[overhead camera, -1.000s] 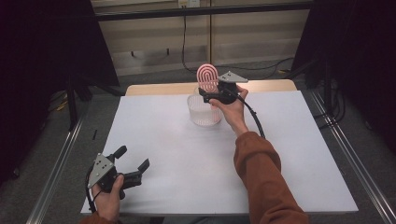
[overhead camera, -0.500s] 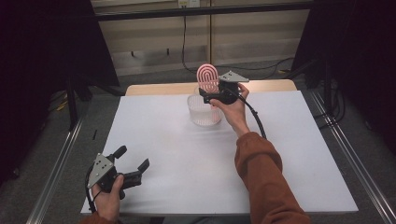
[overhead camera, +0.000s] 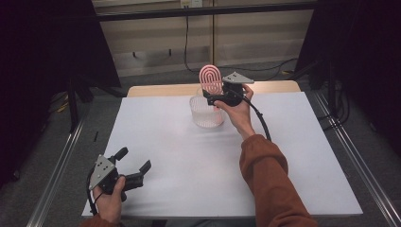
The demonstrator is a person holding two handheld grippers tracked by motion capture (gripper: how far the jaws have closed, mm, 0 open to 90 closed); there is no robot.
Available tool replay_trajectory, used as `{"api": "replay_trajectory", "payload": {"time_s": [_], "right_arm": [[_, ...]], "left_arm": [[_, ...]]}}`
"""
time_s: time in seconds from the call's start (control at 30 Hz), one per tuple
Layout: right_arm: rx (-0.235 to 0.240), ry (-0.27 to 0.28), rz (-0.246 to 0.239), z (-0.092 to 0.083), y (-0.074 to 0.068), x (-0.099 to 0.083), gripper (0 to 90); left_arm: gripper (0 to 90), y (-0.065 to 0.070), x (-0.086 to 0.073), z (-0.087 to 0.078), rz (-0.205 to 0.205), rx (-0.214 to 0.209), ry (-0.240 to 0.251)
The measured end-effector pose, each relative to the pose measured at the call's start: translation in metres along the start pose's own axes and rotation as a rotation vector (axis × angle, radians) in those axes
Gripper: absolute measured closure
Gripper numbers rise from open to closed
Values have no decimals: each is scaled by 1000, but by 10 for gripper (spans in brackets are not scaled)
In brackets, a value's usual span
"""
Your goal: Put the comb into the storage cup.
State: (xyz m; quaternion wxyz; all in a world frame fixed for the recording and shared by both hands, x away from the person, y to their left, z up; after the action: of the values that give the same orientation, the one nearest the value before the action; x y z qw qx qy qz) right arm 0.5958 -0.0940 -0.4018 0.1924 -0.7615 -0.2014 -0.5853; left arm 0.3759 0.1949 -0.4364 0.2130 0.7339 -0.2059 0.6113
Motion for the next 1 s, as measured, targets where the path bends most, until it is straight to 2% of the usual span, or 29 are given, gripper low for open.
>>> {"api": "replay_trajectory", "payload": {"time_s": [0.43, 0.57, 0.8, 1.0], "right_arm": [[-13, 6, 8, -9, 7, -3, 15], [-21, 8, -6, -4, 7, -4, 42], [-24, 6, -15, -1, 3, -4, 22], [-30, 18, -13, -14, 3, -1, 14]], "left_arm": [[22, 0, -1, -1, 9, 1, -6], [22, 1, -1, -1, 10, -2, -6], [22, 0, 0, -3, 4, -1, 3], [22, -1, 1, -4, 7, 5, 9]]}}
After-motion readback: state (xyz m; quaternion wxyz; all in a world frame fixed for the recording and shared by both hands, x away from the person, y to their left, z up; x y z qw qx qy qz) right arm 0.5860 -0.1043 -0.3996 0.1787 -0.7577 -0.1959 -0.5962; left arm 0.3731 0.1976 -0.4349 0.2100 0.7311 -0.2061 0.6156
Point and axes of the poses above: each handheld gripper's, and its own axes: z roughly forward along the jaws, x roughly out of its top, y roughly to its right, the point moved 9 cm from there along z, roughly forward along the jaws, and after that the axes turned 2 degrees about x, right-handed, at the moved point
